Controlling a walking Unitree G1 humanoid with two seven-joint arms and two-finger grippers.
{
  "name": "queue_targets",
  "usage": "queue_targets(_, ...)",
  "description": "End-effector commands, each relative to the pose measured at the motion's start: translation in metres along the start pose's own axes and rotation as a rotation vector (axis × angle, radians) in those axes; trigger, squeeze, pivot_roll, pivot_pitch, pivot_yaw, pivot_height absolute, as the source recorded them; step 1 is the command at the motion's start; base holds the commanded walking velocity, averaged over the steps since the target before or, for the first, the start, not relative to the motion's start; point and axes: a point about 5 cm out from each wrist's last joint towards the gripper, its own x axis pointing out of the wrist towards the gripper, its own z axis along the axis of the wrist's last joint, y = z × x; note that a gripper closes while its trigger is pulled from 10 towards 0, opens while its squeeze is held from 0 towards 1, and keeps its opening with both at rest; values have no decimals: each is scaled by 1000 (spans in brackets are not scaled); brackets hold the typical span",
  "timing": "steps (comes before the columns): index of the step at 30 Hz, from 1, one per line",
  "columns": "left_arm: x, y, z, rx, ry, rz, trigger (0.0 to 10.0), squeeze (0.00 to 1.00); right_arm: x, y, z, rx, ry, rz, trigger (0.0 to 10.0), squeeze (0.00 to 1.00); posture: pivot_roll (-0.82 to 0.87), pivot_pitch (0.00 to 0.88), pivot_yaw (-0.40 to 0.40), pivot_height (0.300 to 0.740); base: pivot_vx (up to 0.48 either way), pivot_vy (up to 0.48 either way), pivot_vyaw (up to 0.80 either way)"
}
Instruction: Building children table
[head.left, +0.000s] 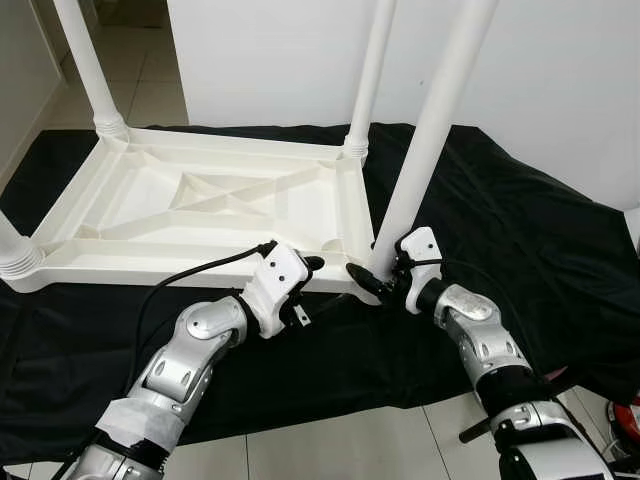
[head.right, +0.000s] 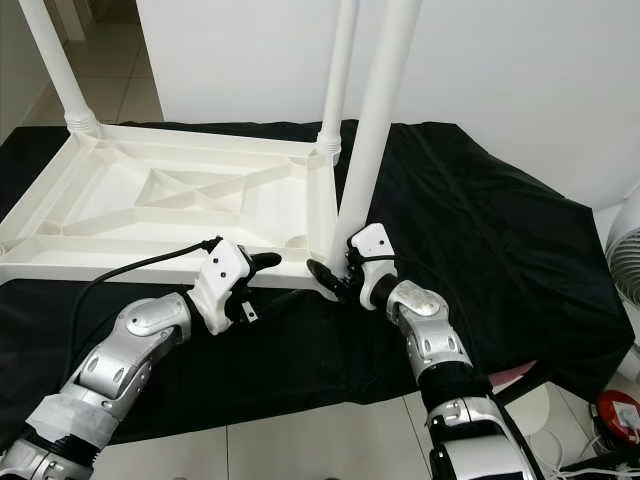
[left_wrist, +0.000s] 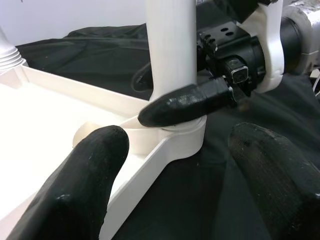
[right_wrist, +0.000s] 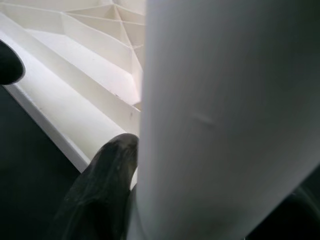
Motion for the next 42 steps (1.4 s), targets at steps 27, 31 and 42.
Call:
queue_targets(27, -7, -16, -14, -12, 73, -88, 10000, 0, -5, 27, -7, 113, -53, -336, 10000, 0, 46, 46, -60, 740, 0, 0, 0)
queue_targets(31, -6, -16, -14, -15, 71, -85, 10000, 0, -7, 34, -4, 140, -67, -490, 10000, 0, 45, 46, -60, 740, 0, 0, 0)
queue_targets(42, -4, -10, -11, -8, 62, -65, 10000, 0, -10, 47, -6, 231, -33, -781, 10000, 0, 49, 26, -58, 740, 0, 0, 0)
